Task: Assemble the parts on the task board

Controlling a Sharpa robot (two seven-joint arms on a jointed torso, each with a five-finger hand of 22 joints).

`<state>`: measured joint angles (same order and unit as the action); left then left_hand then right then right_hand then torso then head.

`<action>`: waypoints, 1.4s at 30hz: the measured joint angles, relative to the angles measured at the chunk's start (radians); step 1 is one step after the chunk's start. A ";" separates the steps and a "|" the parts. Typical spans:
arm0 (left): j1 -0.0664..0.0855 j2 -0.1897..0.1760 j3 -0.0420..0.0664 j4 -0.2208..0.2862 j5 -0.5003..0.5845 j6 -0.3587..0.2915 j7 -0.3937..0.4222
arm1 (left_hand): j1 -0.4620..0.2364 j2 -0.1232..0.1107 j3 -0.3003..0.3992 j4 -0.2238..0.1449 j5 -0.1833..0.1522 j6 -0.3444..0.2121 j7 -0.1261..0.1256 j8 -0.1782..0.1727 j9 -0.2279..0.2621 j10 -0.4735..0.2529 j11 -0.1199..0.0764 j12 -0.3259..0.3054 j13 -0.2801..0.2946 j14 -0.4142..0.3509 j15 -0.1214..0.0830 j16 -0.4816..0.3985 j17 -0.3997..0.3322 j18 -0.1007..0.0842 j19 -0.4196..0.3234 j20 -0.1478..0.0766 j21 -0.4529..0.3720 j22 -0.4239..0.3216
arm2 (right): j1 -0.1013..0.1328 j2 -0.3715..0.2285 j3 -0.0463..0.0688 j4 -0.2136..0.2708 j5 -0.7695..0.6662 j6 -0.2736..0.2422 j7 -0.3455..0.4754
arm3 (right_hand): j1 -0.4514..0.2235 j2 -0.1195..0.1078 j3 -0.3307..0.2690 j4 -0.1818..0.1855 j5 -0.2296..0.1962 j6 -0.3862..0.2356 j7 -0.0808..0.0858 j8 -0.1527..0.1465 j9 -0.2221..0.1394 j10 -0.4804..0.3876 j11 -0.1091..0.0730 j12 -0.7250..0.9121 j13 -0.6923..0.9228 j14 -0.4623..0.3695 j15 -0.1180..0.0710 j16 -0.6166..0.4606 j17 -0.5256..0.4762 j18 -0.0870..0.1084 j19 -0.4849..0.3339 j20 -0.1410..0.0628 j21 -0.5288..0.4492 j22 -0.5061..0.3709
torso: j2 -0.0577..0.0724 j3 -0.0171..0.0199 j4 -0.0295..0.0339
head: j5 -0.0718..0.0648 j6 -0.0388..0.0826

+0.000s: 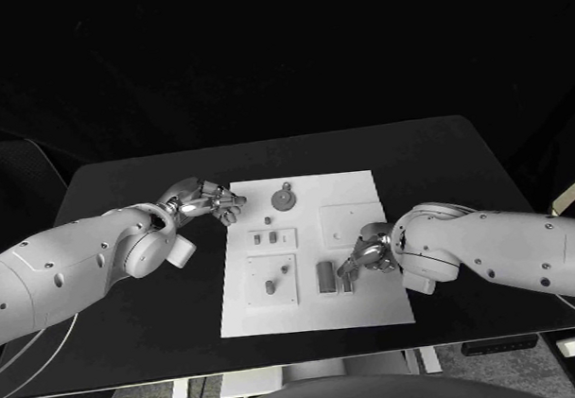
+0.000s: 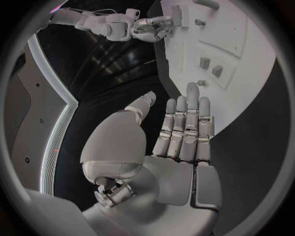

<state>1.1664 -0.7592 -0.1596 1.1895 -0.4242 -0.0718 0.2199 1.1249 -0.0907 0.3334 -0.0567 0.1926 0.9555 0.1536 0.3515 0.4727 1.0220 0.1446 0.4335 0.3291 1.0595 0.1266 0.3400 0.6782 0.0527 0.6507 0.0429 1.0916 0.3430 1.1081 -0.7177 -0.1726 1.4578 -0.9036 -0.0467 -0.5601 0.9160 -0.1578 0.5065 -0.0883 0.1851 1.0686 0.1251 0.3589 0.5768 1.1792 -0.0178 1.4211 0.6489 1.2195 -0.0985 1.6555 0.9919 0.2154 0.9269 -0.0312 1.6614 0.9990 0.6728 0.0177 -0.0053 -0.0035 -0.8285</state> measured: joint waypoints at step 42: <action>0.012 0.059 0.010 -0.133 0.087 -0.082 0.045 | 0.015 0.004 0.003 -0.025 0.000 -0.028 -0.007 -0.016 -0.005 -0.053 -0.002 -0.062 -0.020 -0.072 0.007 -0.046 -0.025 0.000 -0.022 0.008 -0.021 -0.011 | 0.005 0.087 0.105 -0.515 0.350 -0.190 0.769 | 0.121 0.037 0.075 -0.032 0.001 -0.138 0.026 -0.023 0.009 -0.204 0.129 -0.479 -0.279 -0.266 0.137 -0.492 -0.240 -0.029 -0.239 0.077 -0.208 -0.260 | -0.035 0.0215 -0.0002 | 0.018 0.169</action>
<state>1.1782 -0.7004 -0.1493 1.0560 -0.3369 -0.1533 0.2648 1.1395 -0.0867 0.3361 -0.0815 0.1926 0.9275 0.1468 0.3358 0.4672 0.9692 0.1423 0.3713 0.3087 0.9871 0.1341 0.2939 0.6535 0.0526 0.6283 0.0509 1.0707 0.3319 1.1134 -0.6310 -0.0678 0.9423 -0.5532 -0.2371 0.2088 1.0373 -0.1204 0.5817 -0.1203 0.1857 0.9303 0.1516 0.3363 0.5855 0.9754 0.1115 0.9418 0.3696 0.9536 0.0386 1.1639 0.7518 0.1863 0.6879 0.0458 1.4538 0.7387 0.6379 0.0392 -0.0055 0.0141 -0.6591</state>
